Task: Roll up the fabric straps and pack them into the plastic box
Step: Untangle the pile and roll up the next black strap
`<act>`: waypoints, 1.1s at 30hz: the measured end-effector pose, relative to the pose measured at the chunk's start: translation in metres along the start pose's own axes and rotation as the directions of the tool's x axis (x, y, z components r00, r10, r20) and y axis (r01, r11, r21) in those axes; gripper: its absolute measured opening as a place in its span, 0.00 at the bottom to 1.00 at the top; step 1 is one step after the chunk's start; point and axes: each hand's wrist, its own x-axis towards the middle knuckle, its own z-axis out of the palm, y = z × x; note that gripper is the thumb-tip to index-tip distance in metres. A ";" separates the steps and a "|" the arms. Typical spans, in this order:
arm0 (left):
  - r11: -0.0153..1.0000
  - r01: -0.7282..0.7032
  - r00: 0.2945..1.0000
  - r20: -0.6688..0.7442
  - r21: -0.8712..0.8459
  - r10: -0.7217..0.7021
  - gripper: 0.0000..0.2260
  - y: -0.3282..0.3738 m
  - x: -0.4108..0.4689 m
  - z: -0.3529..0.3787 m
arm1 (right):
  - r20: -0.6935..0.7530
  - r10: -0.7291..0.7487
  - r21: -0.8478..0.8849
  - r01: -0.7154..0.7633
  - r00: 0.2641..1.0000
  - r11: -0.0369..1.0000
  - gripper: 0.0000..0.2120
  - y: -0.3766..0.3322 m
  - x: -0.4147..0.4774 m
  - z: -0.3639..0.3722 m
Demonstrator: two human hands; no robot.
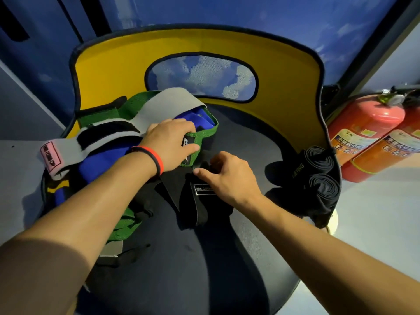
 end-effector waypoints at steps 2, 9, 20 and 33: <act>0.989 0.064 0.997 0.051 -0.132 -0.057 0.08 -0.004 0.000 -0.003 | -0.013 -0.036 0.019 0.037 0.999 0.999 0.24 -0.009 -0.001 0.005; 0.959 0.065 0.991 0.128 -0.275 -0.031 0.06 -0.013 -0.007 -0.014 | -0.122 -0.107 -0.038 0.103 0.987 0.994 0.23 -0.024 0.010 0.020; 0.990 0.126 0.990 -0.048 -0.060 -0.129 0.11 -0.028 -0.019 -0.028 | -0.142 -0.194 -0.118 0.178 0.971 0.977 0.07 -0.038 0.007 0.009; 0.955 0.290 0.932 -0.208 -0.061 -0.296 0.10 -0.051 -0.014 -0.025 | -0.215 0.015 0.020 -0.011 0.976 1.000 0.10 -0.017 -0.009 -0.020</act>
